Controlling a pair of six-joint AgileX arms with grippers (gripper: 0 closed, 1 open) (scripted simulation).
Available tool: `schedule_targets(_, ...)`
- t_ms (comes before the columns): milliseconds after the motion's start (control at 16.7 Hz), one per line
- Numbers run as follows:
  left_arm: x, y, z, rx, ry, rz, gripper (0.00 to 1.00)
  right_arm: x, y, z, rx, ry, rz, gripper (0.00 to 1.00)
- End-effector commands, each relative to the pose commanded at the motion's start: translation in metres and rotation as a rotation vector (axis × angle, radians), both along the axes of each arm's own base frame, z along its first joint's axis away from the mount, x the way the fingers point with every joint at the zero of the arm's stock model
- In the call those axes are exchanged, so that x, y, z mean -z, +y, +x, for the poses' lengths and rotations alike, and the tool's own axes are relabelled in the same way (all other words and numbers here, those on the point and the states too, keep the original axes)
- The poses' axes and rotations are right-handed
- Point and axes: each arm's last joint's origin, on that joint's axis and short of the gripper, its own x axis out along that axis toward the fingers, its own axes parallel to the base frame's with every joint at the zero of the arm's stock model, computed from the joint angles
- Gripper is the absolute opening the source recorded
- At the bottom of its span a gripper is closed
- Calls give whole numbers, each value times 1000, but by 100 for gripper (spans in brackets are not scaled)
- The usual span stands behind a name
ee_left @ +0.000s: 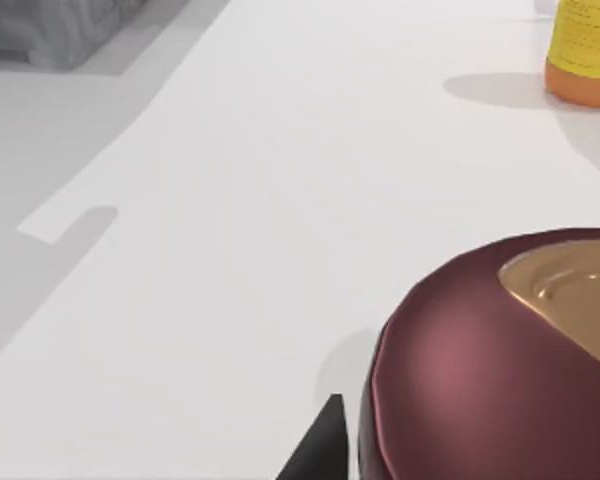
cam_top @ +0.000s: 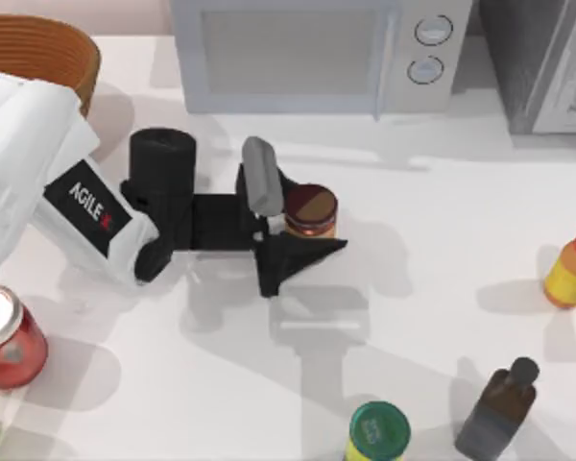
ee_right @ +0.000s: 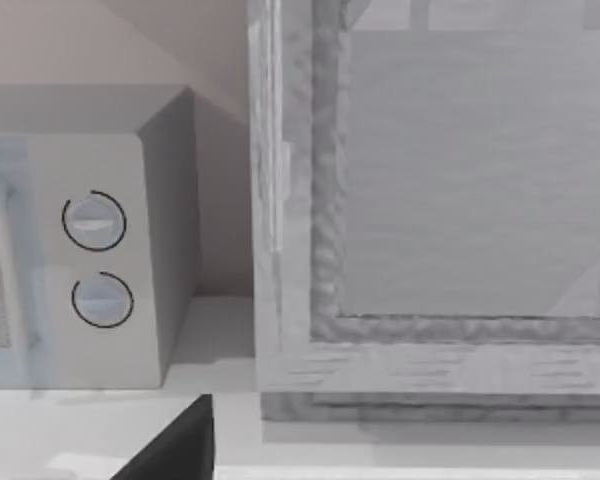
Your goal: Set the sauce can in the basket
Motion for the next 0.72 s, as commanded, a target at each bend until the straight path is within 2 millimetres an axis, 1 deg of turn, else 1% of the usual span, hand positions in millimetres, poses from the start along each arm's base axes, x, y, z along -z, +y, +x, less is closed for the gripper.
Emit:
schedule_targets(180, -1, 1, 1, -1, -2, 0, 0, 0, 0, 0, 0, 0, 0, 100)
schedule_targets(240, -4, 1, 3, 3, -10, -3, 0, 0, 0, 0, 0, 0, 0, 100)
schedule_targets(300, -11, 3, 6, 9, -22, -8, 0, 0, 0, 0, 0, 0, 0, 100)
schedule_targets(420, -31, 11, 18, 15, -51, -19, 0, 0, 0, 0, 0, 0, 0, 100)
schedule_targets(540, -59, 29, 32, 6, -75, -27, 0, 0, 0, 0, 0, 0, 0, 100)
schedule_targets(600, -75, 42, 40, -7, -84, -30, 0, 0, 0, 0, 0, 0, 0, 100)
schedule_targets(720, -107, 78, 54, -53, -98, -33, 0, 0, 0, 0, 0, 0, 0, 100)
